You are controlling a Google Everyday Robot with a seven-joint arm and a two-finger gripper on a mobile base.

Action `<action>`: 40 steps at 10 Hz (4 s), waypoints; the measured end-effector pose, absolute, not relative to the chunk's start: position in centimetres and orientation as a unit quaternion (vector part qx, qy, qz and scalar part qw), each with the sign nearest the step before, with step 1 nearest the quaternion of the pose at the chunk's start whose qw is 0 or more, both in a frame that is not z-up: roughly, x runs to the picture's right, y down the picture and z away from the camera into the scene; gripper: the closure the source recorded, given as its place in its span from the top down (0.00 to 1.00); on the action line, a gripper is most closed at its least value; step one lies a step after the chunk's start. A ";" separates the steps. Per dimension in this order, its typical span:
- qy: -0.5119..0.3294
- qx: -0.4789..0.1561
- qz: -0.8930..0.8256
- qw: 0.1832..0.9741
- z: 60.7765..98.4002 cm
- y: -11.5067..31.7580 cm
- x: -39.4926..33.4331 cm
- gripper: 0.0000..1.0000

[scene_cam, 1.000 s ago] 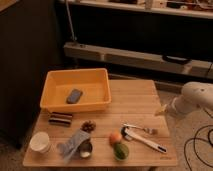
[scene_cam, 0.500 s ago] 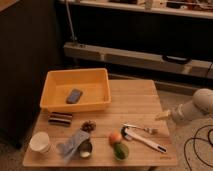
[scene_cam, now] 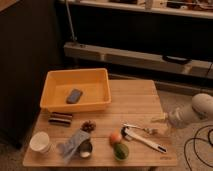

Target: Place fork in table surface

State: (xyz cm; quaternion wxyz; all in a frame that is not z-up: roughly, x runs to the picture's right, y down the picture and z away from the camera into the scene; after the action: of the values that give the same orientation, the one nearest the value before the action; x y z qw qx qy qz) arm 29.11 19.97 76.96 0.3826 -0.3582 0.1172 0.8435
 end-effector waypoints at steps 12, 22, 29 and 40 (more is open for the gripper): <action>0.151 -0.340 0.841 0.392 77.1 19.4 28.9 0.65; 0.084 -0.340 0.868 0.352 79.8 20.9 31.7 0.65; 0.074 -0.363 0.865 0.339 81.6 21.0 30.9 0.65; 0.134 -0.378 0.840 0.364 81.6 22.8 27.9 0.27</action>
State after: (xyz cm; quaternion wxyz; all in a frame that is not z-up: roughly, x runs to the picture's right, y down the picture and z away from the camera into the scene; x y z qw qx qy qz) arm 27.95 22.78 81.59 0.3640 -0.3785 0.1336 0.8405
